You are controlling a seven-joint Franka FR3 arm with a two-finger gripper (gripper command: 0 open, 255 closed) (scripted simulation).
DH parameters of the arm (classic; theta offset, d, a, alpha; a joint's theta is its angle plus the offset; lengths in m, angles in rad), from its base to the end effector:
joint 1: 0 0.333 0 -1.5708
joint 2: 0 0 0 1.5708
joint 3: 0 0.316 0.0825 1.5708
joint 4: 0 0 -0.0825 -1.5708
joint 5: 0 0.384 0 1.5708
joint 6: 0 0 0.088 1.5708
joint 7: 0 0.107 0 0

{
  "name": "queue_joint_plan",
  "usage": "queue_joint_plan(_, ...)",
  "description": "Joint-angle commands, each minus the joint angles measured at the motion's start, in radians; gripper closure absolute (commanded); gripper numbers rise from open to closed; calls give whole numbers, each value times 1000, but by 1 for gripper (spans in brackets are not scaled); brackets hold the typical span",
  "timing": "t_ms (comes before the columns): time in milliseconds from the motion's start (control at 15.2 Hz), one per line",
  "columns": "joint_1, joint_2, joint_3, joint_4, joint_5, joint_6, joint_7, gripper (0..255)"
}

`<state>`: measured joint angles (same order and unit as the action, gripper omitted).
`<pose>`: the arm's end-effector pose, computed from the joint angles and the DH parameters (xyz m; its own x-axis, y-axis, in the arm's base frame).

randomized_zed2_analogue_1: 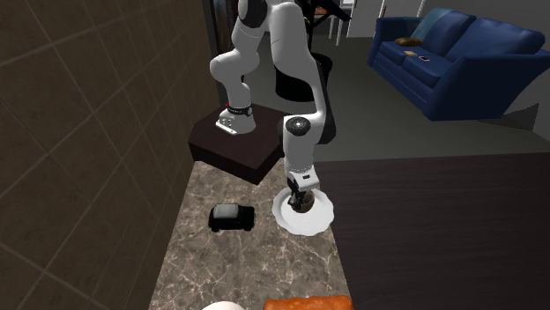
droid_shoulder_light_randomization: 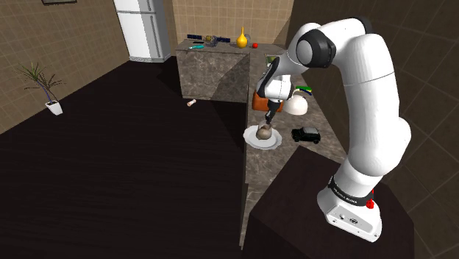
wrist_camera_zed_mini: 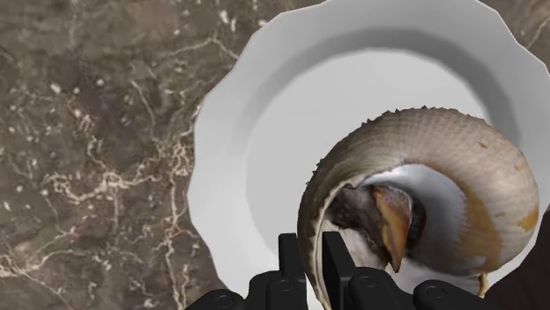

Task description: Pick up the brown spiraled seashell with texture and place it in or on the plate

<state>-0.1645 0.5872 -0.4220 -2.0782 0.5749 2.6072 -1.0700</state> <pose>0.4768 -0.3333 0.1645 0.9959 0.0528 0.0740 0.0540 -0.9984 -0.0140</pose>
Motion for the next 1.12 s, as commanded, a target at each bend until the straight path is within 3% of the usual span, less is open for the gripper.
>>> queue_joint_plan(0, 0, 0, 0, 0, 0, 0, 0, 255)
queue_joint_plan(132, 0, 0, 0, 0, 0, 0, 0, 255)
queue_joint_plan(198, 0, 0, 0, 0, 0, 0, 0, 0)
queue_joint_plan(528, 0, 0, 0, 0, 0, 0, 0, 0)
queue_joint_plan(792, 53, -113, -74, -33, -84, -74, 56, 0)
queue_joint_plan(1056, 53, -113, -74, -33, -84, -74, 56, 0)
